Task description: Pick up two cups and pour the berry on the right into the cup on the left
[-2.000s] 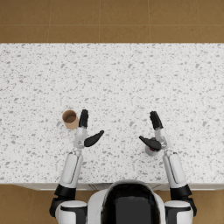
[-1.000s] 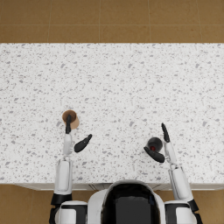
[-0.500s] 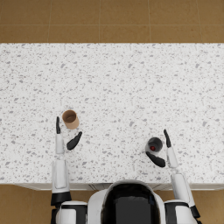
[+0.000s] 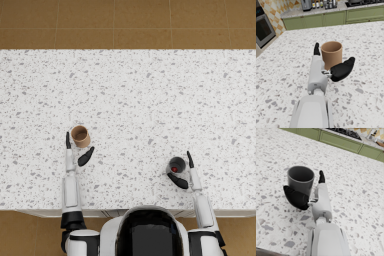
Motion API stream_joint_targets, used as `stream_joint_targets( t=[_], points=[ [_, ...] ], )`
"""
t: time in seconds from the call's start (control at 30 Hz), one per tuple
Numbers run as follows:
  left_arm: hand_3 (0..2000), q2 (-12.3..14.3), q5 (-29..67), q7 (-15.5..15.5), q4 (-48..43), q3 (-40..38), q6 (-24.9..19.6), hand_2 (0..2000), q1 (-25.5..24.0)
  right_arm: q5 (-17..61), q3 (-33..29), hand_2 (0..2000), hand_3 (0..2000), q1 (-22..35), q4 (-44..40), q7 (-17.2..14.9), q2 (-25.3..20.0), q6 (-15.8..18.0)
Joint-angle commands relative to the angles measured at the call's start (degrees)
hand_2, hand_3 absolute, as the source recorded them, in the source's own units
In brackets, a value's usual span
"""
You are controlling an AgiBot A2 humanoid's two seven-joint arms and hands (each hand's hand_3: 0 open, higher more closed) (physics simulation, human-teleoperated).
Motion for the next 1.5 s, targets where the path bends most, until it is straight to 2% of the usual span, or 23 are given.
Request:
stream_joint_targets(
  t=[0.03,0.17,0.27,0.6,0.83,1.03,1.07,1.1,1.17,1.33,1.43,1.5],
  points=[
    [0,0.3,0.0,0.0,3.0,0.6,0.0,0,2.8,0.0,0.1,0,0,1.2,-2.5,0.0,-0.5,0.3],
    [0,0.9,0.0,0.0,5.3,0.8,0.0,0,3.6,0.0,1.0,0,0,1.4,-3.1,-0.1,-1.2,-0.1],
    [0,1.5,0.0,0.0,10.2,0.7,0.0,0,7.3,0.0,0.5,0,0,1.8,-3.3,0.1,-1.6,-1.1],
    [0,2.8,0.0,-0.1,23.3,0.0,0.2,0,15.3,0.0,2.9,0,0,3.7,-5.0,-0.1,-3.2,-2.9],
    [0,3.2,0.0,-0.3,23.8,-0.6,-0.2,0,15.9,0.0,2.8,0,0,3.6,-3.2,-0.3,-3.8,-2.4],
    [0,3.5,0.0,-0.3,23.3,0.2,0.0,0,15.2,0.0,4.2,0,0,5.7,-3.6,-0.3,-5.3,-2.2],
    [327,3.5,0.0,-0.3,22.7,0.1,0.1,1361,15.1,0.0,3.7,1361,327,4.7,-2.6,-0.3,-4.9,-2.1],
    [653,3.5,0.0,-0.3,21.5,0.7,0.0,2000,14.6,0.0,3.6,2000,653,4.7,-2.6,-0.4,-5.0,0.5],
    [1280,3.4,0.0,-0.2,20.0,1.3,-0.8,2000,14.0,0.0,3.2,2000,1280,4.3,-1.7,-0.5,-5.2,2.8],
    [1280,3.8,0.0,-0.3,14.1,1.4,-1.3,2000,12.3,0.0,2.6,2000,1280,4.2,0.3,0.0,-5.7,1.4],
    [1280,4.0,0.0,-0.2,0.7,1.6,-1.3,2000,7.7,0.0,0.6,2000,1280,6.7,4.1,0.1,-6.8,0.9],
    [1280,4.0,0.0,-0.2,-5.1,4.0,-1.3,2000,5.7,0.0,0.4,2000,1280,8.9,5.0,0.0,-7.6,1.4]
  ],
)
